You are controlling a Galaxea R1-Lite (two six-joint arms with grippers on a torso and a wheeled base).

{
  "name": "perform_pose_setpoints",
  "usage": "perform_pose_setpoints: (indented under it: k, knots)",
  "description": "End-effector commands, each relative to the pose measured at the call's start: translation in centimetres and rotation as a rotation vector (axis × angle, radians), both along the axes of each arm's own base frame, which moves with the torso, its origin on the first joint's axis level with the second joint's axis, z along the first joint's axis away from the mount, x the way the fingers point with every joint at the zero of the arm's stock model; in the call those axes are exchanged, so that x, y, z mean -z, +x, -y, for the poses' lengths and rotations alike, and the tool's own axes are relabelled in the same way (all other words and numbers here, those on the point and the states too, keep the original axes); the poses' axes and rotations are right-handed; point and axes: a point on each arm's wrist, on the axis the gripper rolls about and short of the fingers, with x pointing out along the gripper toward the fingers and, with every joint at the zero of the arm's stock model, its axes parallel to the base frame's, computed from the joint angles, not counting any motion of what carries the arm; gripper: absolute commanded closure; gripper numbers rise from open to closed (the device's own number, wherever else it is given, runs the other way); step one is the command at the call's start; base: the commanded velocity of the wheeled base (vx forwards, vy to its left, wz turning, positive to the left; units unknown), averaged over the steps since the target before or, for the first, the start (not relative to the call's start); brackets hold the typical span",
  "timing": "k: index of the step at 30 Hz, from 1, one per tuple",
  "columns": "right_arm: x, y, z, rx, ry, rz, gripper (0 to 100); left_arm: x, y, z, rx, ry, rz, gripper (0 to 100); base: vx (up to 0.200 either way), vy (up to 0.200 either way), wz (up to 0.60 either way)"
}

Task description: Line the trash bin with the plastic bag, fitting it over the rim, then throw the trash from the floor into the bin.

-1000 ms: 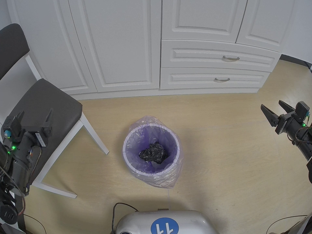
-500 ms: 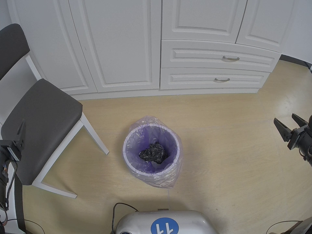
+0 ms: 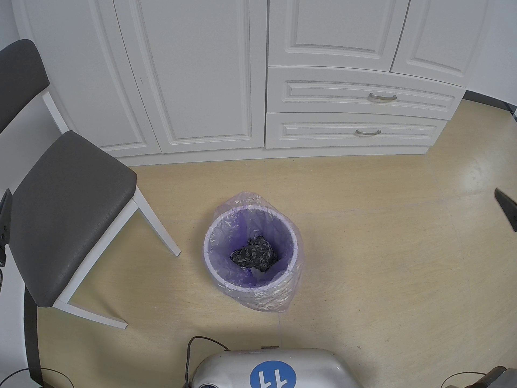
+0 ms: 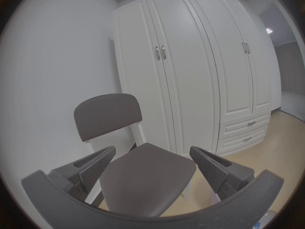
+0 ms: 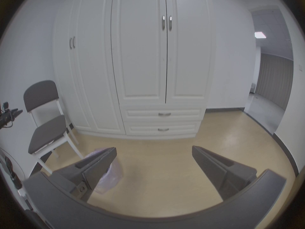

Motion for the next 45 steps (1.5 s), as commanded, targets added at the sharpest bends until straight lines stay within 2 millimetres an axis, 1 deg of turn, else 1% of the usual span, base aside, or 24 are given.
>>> perform_pose_setpoints:
  k: [1, 3, 4, 6, 13, 14, 17, 20, 27, 29, 32, 39, 42, 45]
  knots:
    - [-3.0, -4.8, 0.1, 0.015, 0.002, 0.206, 0, -1.8, -2.3, -0.7, -0.045, -0.022, 0.106, 0, 0.000, 0.000, 0.00]
    - [-3.2, -6.2, 0.1, 0.037, -0.001, 0.258, 0, -2.9, -3.0, -0.9, -0.066, -0.025, 0.125, 0, 0.000, 0.000, 0.00]
    - [-3.2, -6.4, 0.1, 0.039, -0.001, 0.265, 0, -3.0, -3.1, -0.9, -0.066, -0.024, 0.126, 0, 0.000, 0.000, 0.00]
    - [-3.3, -8.3, 0.1, 0.060, -0.003, 0.334, 0, -3.8, -4.1, -1.1, -0.085, -0.024, 0.132, 0, 0.000, 0.000, 0.00]
    - [-3.1, -12.1, -0.1, 0.047, -0.009, 0.470, 0, -4.9, -6.4, -1.4, -0.098, -0.018, 0.164, 0, 0.000, 0.000, 0.00]
    - [-3.0, -12.3, -0.1, 0.044, -0.010, 0.479, 0, -5.0, -6.6, -1.4, -0.100, -0.017, 0.166, 0, 0.000, 0.000, 0.00]
    - [-2.3, -13.5, -0.1, 0.019, 0.009, 0.516, 0, -5.1, -7.7, -1.5, -0.108, -0.014, 0.177, 0, 0.000, 0.000, 0.00]
    - [-1.3, -14.7, 0.0, -0.039, 0.069, 0.549, 0, -5.1, -8.8, -1.6, -0.114, -0.014, 0.186, 0, 0.000, 0.000, 0.00]
    - [0.7, -16.0, 0.2, -0.101, 0.119, 0.576, 0, -4.9, -10.2, -1.6, -0.134, -0.014, 0.202, 0, 0.000, 0.000, 0.00]
    - [0.8, -16.1, 0.2, -0.104, 0.120, 0.579, 0, -4.9, -10.2, -1.6, -0.134, -0.014, 0.202, 0, 0.000, 0.000, 0.00]
    - [1.7, -16.7, 0.4, -0.134, 0.130, 0.599, 0, -4.8, -10.5, -1.6, -0.145, -0.014, 0.203, 0, 0.000, 0.000, 0.00]
    - [2.4, -17.0, 0.2, -0.107, 0.144, 0.611, 0, -4.6, -11.3, -1.5, -0.168, -0.013, 0.229, 0, 0.000, 0.000, 0.00]
    - [2.9, -17.5, 0.1, -0.099, 0.143, 0.633, 0, -4.2, -11.9, -1.4, -0.180, -0.012, 0.234, 0, 0.000, 0.000, 0.00]
    - [3.5, -17.5, 0.1, -0.088, 0.143, 0.631, 0, -3.8, -12.5, -1.3, -0.187, -0.007, 0.227, 0, 0.000, 0.000, 0.00]
